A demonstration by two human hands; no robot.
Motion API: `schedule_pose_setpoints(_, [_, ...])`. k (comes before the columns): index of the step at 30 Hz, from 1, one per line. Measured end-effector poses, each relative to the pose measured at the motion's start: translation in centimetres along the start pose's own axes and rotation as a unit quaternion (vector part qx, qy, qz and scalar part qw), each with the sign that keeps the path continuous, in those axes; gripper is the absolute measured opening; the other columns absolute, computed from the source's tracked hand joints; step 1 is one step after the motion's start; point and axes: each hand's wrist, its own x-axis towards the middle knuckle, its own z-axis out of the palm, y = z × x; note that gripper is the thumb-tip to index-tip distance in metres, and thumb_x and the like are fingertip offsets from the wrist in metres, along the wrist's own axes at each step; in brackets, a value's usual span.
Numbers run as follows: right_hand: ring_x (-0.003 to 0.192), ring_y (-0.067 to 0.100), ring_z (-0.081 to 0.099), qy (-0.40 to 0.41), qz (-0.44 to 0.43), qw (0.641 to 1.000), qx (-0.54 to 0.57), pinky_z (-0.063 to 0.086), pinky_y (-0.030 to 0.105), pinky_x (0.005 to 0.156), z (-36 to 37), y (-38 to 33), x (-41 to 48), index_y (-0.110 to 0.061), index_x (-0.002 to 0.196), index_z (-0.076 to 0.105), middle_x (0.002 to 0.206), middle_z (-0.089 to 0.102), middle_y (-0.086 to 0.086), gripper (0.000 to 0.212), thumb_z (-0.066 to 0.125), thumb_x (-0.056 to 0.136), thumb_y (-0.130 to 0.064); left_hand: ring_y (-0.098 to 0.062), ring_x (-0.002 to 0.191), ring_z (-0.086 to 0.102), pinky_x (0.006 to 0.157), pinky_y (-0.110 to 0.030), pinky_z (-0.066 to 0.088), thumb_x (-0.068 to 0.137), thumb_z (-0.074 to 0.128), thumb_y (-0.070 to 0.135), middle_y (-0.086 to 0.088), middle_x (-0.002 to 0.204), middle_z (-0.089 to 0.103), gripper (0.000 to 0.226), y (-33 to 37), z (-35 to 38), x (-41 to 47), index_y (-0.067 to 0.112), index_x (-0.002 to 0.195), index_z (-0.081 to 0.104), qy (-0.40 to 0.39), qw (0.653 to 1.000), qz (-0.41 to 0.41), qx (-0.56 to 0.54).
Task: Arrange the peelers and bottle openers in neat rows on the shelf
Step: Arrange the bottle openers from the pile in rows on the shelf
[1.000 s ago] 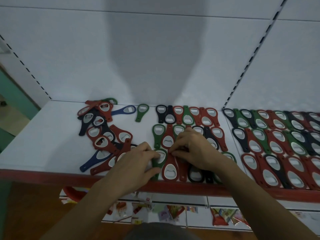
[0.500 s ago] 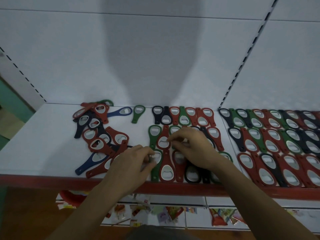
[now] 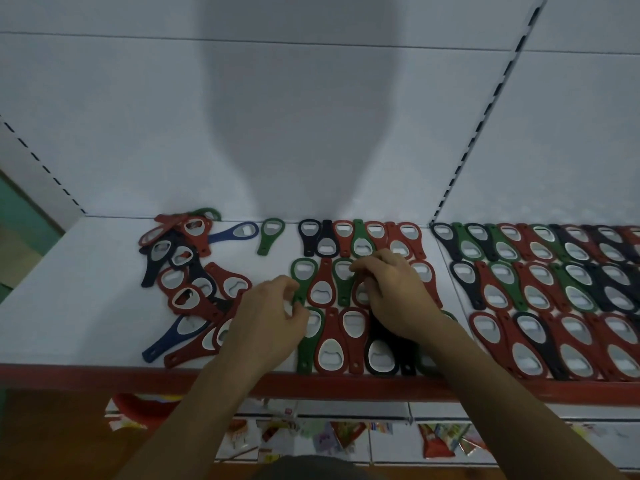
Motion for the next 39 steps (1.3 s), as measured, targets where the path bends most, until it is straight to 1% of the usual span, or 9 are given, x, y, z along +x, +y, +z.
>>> schedule_pose_setpoints(5, [0.12, 0.025, 0.046, 0.058, 0.075, 0.995, -0.039, 0.045, 0.049, 0.1, -0.2, 0.3, 1.0, -0.025, 0.129, 0.061, 0.129, 0.056, 0.003, 0.032, 0.052, 0.099, -0.019, -0.014, 0.095, 0.065, 0.077, -0.023, 0.045, 0.097, 0.059, 0.023, 0.0, 0.121, 0.068, 0.037, 0.6, -0.4, 2.5, 0.014, 0.133, 0.061, 0.015, 1.0, -0.015, -0.006])
schedule_pose_setpoints(10, [0.139, 0.03, 0.033, -0.028, 0.131, 0.988, -0.083, 0.03, 0.056, 0.113, 0.2, 1.3, 1.8, -0.031, 0.143, 0.043, 0.148, 0.04, 0.003, 0.042, 0.044, 0.102, -0.039, -0.004, 0.087, 0.063, 0.063, -0.011, 0.038, 0.095, 0.061, 0.025, 0.008, 0.112, 0.068, 0.033, 0.3, 0.2, 3.1, 0.021, 0.128, 0.064, -0.005, 0.999, -0.026, -0.02])
schedule_pose_setpoints(17, [0.133, 0.032, 0.037, 0.032, 0.173, 0.981, -0.077, 0.035, 0.056, 0.104, -0.4, 2.1, 2.7, -0.03, 0.136, 0.049, 0.145, 0.044, 0.006, 0.037, 0.045, 0.1, -0.038, -0.014, 0.103, 0.056, 0.088, -0.027, 0.041, 0.096, 0.063, 0.027, -0.004, 0.13, 0.064, 0.041, 0.1, 0.1, 6.4, 0.015, 0.135, 0.059, -0.004, 0.998, -0.053, -0.037])
schedule_pose_setpoints(22, [0.133, 0.035, 0.037, -0.019, 0.201, 0.976, -0.082, 0.037, 0.055, 0.103, -0.7, 2.5, 3.3, -0.028, 0.143, 0.042, 0.147, 0.042, 0.009, 0.046, 0.045, 0.1, -0.044, 0.002, 0.081, 0.053, 0.076, -0.02, 0.041, 0.096, 0.062, 0.028, 0.002, 0.112, 0.066, 0.04, 0.5, 0.6, 7.8, 0.016, 0.135, 0.059, -0.036, 0.998, -0.033, -0.025])
schedule_pose_setpoints(24, [0.135, 0.035, 0.036, 0.004, 0.209, 0.974, -0.091, 0.036, 0.057, 0.105, -0.7, 2.0, 3.5, -0.029, 0.142, 0.044, 0.148, 0.042, 0.009, 0.046, 0.046, 0.1, -0.046, -0.005, 0.086, 0.057, 0.08, -0.023, 0.044, 0.096, 0.061, 0.026, 0.0, 0.118, 0.068, 0.038, 0.0, -0.1, 8.2, 0.016, 0.132, 0.061, -0.035, 0.999, -0.022, -0.001])
schedule_pose_setpoints(28, [0.132, 0.029, 0.038, 0.041, 0.147, 0.986, -0.072, 0.037, 0.055, 0.106, -0.3, -0.6, 5.4, -0.029, 0.136, 0.05, 0.142, 0.047, 0.005, 0.038, 0.046, 0.1, -0.042, -0.02, 0.093, 0.062, 0.076, -0.035, 0.051, 0.096, 0.061, 0.022, -0.007, 0.112, 0.065, 0.026, -2.6, -2.5, 10.7, 0.012, 0.12, 0.066, 0.045, 0.992, 0.023, 0.112])
schedule_pose_setpoints(31, [0.125, 0.024, 0.041, 0.04, 0.093, 0.994, -0.042, 0.04, 0.049, 0.105, 0.7, -3.2, 7.4, -0.029, 0.128, 0.055, 0.133, 0.052, 0.001, 0.03, 0.048, 0.1, -0.038, -0.024, 0.092, 0.061, 0.069, -0.035, 0.049, 0.097, 0.063, 0.038, -0.005, 0.106, 0.054, 0.027, -3.3, -3.2, 12.5, 0.014, 0.107, 0.06, -0.005, 0.977, 0.046, 0.21])
schedule_pose_setpoints(36, [0.109, 0.026, 0.048, 0.079, 0.048, 0.996, -0.011, 0.046, 0.048, 0.091, 2.5, -6.6, 10.0, -0.021, 0.117, 0.066, 0.117, 0.059, 0.005, 0.023, 0.058, 0.096, -0.025, -0.029, 0.088, 0.065, 0.064, -0.032, 0.04, 0.092, 0.062, 0.01, -0.017, 0.102, 0.067, 0.006, -3.5, -3.9, 15.0, 0.009, 0.087, 0.058, -0.077, 0.951, 0.118, 0.277])
schedule_pose_setpoints(39, [0.1, 0.028, 0.052, 0.1, 0.022, 0.995, 0.005, 0.048, 0.045, 0.082, 3.1, -7.4, 11.3, -0.016, 0.111, 0.07, 0.108, 0.064, 0.008, 0.02, 0.061, 0.092, -0.016, -0.03, 0.092, 0.066, 0.069, -0.033, 0.047, 0.088, 0.065, 0.009, -0.015, 0.102, 0.069, 0.014, -4.9, -5.5, 16.0, 0.005, 0.101, 0.064, -0.086, 0.964, 0.134, 0.215])
